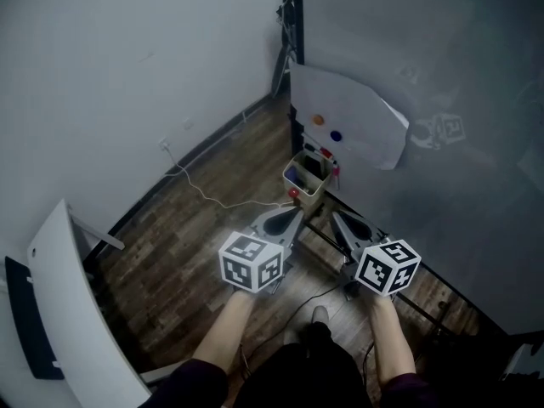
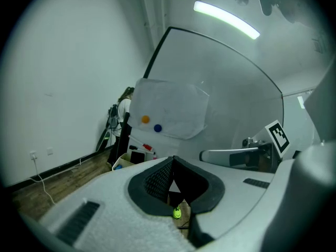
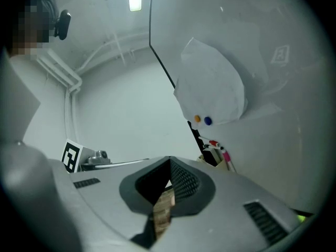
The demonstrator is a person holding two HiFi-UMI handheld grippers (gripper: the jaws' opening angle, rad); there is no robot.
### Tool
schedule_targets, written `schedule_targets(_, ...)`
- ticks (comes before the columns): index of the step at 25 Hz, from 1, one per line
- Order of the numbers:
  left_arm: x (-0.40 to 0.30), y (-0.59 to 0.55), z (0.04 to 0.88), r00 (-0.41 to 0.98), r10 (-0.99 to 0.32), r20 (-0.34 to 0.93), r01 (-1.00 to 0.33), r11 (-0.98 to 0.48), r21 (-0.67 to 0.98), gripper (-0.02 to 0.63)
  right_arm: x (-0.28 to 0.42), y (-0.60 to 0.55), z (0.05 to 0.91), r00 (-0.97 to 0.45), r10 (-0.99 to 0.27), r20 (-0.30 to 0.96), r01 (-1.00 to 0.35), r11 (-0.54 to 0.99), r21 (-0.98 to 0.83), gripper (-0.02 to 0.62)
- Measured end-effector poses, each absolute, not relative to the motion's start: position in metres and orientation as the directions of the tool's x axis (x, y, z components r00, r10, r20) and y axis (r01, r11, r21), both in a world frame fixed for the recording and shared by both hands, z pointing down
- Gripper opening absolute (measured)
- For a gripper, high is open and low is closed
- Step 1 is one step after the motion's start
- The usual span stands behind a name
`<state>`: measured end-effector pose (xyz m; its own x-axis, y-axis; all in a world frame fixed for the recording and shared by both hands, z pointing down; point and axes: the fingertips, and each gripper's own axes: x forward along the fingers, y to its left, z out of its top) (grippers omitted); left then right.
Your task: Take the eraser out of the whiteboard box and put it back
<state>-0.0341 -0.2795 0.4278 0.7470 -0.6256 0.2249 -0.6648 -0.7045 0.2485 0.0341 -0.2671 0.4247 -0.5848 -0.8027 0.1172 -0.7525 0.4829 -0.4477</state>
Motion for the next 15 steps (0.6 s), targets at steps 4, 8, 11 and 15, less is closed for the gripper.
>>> schedule_targets(4, -0.031, -0.293, 0.431, 0.739, -0.634, 0.229, -0.674, -0.693, 0.257, 0.005, 0.039, -0.28, 0.424, -0.59, -0.799, 0.112, -0.746, 0.487, -0.454, 0.003)
schedule_targets(8, -0.027, -0.308, 0.438, 0.732, -0.639, 0.235, -0.681, -0.684, 0.261, 0.005, 0.041, -0.291, 0.426, -0.591, -0.799, 0.106, -0.742, 0.488, -0.459, 0.003)
schedule_targets(11, -0.022, -0.323, 0.445, 0.729, -0.642, 0.236, -0.684, -0.679, 0.265, 0.005, 0.043, -0.304, 0.43, -0.589, -0.801, 0.104, -0.742, 0.486, -0.463, 0.003)
schedule_targets(15, -0.014, -0.347, 0.457, 0.72, -0.651, 0.238, -0.694, -0.674, 0.253, 0.005, 0.045, -0.323, 0.436, -0.591, -0.801, 0.096, -0.737, 0.487, -0.468, 0.003)
